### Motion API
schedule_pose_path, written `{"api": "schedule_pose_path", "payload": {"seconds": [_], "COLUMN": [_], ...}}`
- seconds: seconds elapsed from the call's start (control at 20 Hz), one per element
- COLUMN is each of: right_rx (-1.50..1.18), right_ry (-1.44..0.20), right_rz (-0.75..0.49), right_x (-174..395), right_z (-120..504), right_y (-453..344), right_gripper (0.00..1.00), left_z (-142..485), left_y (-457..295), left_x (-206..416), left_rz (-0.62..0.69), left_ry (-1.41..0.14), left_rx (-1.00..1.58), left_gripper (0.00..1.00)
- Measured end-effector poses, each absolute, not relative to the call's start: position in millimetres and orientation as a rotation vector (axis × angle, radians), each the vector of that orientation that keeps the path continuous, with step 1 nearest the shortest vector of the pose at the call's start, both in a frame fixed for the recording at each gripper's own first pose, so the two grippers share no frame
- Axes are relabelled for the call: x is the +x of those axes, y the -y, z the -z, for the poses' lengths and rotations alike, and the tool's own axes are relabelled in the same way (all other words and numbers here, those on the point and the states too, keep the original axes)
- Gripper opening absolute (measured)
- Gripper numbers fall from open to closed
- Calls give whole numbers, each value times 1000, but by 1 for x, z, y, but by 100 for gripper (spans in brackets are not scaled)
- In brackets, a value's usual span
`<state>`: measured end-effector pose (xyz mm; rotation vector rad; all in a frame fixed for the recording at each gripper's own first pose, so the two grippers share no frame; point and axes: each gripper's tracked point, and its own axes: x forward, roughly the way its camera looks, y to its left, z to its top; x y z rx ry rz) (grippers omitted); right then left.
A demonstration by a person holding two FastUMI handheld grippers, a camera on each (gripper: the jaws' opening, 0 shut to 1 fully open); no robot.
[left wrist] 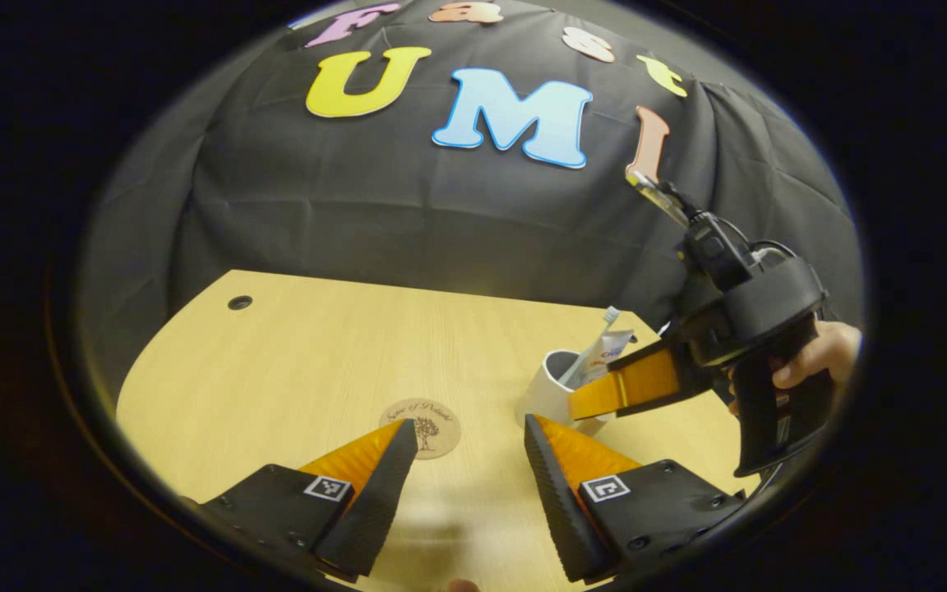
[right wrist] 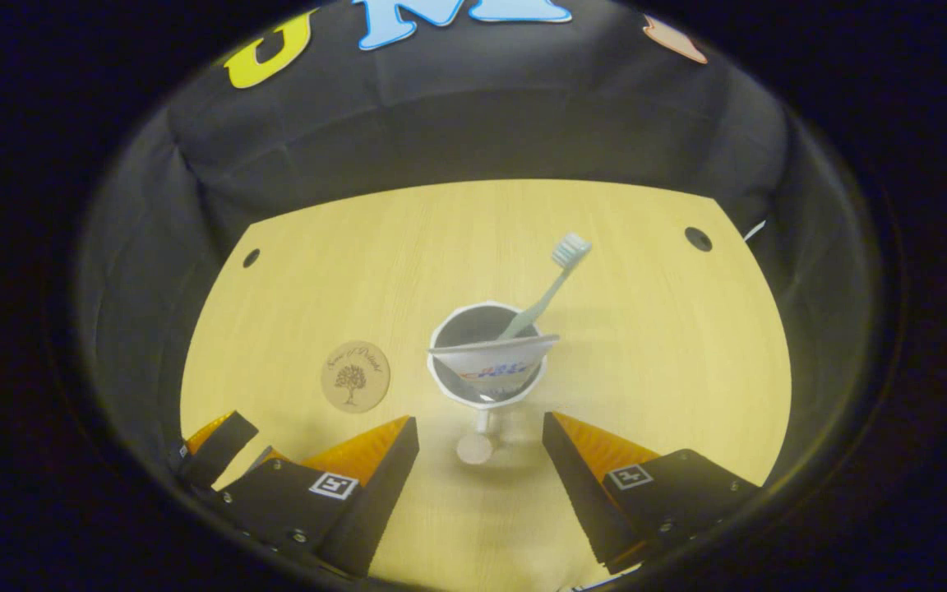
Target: Put the toothbrush and toothpaste on the desktop into the cup, then pick up the cup and place it on the coaster on the desktop.
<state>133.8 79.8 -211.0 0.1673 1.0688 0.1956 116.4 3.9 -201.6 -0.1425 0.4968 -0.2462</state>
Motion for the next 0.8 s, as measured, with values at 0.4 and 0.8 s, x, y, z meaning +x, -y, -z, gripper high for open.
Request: {"api": "schedule_pose_path", "payload": {"seconds": [0.4,0.8], "right_rx": [137,96], "right_ry": [-1207,-1267], "right_rz": [-202,-166], "right_x": [142,154], "right_z": [245,271], "right_y": [-93,-88], "right_gripper": [96,84], "left_z": [214,226], "left_y": [-15,-32], "left_x": [115,111], "left_rz": [228,199], "left_ry": [-533,-574], "left_rx": [-180,-219], "left_gripper": [87,87]}}
